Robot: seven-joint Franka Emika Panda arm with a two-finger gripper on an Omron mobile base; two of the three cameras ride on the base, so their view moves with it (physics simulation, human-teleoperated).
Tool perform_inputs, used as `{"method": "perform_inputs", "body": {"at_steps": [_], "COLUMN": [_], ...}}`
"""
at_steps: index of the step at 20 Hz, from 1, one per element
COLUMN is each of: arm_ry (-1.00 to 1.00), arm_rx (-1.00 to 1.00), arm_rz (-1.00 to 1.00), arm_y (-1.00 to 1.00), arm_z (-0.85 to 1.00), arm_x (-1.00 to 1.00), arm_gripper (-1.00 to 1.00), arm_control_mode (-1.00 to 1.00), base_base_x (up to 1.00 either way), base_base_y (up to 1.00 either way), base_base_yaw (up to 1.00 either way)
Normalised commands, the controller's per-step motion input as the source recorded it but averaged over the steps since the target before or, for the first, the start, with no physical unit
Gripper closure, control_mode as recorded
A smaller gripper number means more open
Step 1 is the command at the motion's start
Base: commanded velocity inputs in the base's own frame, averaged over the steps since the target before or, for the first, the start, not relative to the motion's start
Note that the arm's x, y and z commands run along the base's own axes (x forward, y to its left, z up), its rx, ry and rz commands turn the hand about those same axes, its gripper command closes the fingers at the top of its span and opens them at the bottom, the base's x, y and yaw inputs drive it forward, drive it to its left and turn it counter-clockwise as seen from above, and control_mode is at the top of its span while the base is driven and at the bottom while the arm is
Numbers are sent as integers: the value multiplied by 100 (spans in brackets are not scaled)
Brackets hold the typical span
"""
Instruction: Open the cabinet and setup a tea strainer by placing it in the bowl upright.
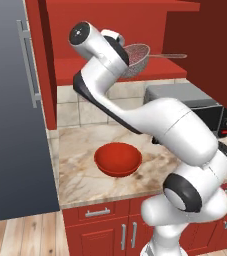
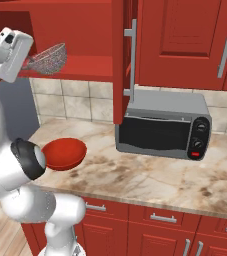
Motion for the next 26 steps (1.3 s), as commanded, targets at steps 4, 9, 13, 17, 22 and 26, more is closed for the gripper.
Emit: {"method": "perform_inputs", "body": {"at_steps": [4, 9, 13, 17, 22, 26], "arm_ry": [-1, 0, 0, 0, 0, 0], "arm_rx": [13, 20, 26, 23, 18, 5], "arm_rz": [-9, -4, 0, 3, 15, 19], "arm_y": [-36, -25, -20, -10, 0, 0], "arm_z": [0, -6, -10, -10, -23, -42], "arm_x": [-73, -60, -59, -60, -56, -35], "arm_gripper": [100, 100, 100, 100, 100, 100], "arm_control_mode": [-100, -100, -100, -100, -100, -100], "base_base_x": [0, 0, 0, 0, 0, 0], "base_base_y": [0, 0, 0, 0, 0, 0], "base_base_yaw": [0, 0, 0, 0, 0, 0]}}
